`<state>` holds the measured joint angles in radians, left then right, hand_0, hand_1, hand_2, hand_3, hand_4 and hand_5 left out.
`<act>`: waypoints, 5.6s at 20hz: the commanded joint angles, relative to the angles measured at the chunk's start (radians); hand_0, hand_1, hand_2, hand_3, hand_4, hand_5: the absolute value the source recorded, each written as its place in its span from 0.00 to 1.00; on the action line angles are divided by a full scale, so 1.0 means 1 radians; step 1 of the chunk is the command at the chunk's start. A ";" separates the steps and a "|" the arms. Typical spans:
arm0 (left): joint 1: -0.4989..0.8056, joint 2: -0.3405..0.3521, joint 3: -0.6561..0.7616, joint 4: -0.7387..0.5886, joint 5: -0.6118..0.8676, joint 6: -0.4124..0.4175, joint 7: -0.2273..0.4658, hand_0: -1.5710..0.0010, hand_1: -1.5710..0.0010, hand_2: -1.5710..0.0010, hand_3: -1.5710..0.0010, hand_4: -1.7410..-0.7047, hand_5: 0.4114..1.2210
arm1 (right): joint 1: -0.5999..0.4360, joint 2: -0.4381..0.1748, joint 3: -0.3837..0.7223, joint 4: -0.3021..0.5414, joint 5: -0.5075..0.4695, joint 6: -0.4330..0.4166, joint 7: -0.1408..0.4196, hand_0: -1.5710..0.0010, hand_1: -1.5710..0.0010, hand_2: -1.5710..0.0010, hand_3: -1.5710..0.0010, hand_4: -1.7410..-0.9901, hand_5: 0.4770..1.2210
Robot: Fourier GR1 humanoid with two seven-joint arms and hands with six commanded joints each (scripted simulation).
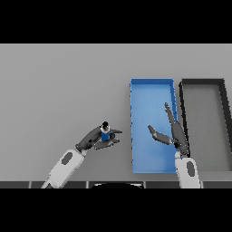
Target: Pick up the blue pipe and place it into the blue bin.
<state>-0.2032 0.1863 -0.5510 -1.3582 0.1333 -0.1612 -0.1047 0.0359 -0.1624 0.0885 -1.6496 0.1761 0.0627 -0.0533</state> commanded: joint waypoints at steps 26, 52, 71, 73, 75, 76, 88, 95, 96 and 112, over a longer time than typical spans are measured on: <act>-0.065 -0.076 0.009 -0.183 -0.059 -0.032 0.013 0.00 0.00 0.00 0.00 0.26 1.00 | 0.244 0.132 0.067 -0.139 0.145 -0.184 -0.033 1.00 1.00 1.00 1.00 0.82 0.14; -0.041 -0.130 0.060 -0.202 -0.158 -0.099 0.051 0.00 0.00 0.00 0.00 0.26 1.00 | 0.000 0.064 0.303 -0.513 0.016 0.186 0.426 1.00 1.00 1.00 1.00 0.68 0.07; -0.030 -0.183 0.110 -0.187 -0.152 -0.191 0.058 0.00 0.00 0.01 0.19 0.06 1.00 | -0.359 0.181 0.303 -0.288 -0.099 0.276 0.509 0.25 0.24 0.24 0.34 0.30 0.26; -0.029 -0.177 0.113 -0.189 -0.160 -0.198 0.040 0.00 0.00 0.01 0.15 0.04 1.00 | -0.337 0.199 0.318 -0.296 -0.091 0.265 0.485 0.16 0.15 0.15 0.22 0.35 0.53; -0.043 -0.186 0.120 -0.186 -0.154 -0.201 0.039 0.00 0.00 0.01 0.13 0.02 1.00 | -0.355 0.205 0.323 -0.283 -0.053 0.250 0.443 0.10 0.10 0.10 0.14 0.36 0.70; -0.050 -0.188 0.126 -0.180 -0.153 -0.204 0.046 0.00 0.00 0.02 0.10 0.02 1.00 | -0.353 0.199 0.318 -0.277 -0.046 0.253 0.419 0.08 0.08 0.08 0.11 0.35 0.76; -0.041 -0.149 0.114 -0.197 -0.216 -0.219 0.022 0.52 0.55 0.56 0.66 0.41 1.00 | -0.292 0.321 0.297 -0.292 -0.022 0.287 0.442 0.01 0.01 0.01 0.01 0.32 0.98; -0.049 -0.150 0.131 -0.183 -0.211 -0.264 0.149 0.90 0.91 0.91 0.93 0.70 0.46 | -0.281 0.358 0.279 -0.298 0.029 0.304 0.403 0.00 0.00 0.00 0.00 0.32 1.00; -0.043 -0.145 0.134 -0.182 -0.211 -0.265 0.135 0.92 0.93 0.93 0.94 0.72 0.39 | -0.271 0.358 0.285 -0.299 0.040 0.311 0.393 0.00 0.00 0.00 0.00 0.32 1.00; -0.040 -0.158 0.147 -0.167 -0.215 -0.232 0.223 1.00 1.00 1.00 1.00 0.76 0.08 | -0.594 0.431 -0.028 -0.381 -0.260 0.262 0.660 0.00 0.00 0.00 0.00 0.33 1.00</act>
<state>-0.2427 0.0280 -0.4039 -1.5248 -0.0814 -0.3934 0.1184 -0.5585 0.2678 0.0599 -2.0305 -0.0825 0.3252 0.6049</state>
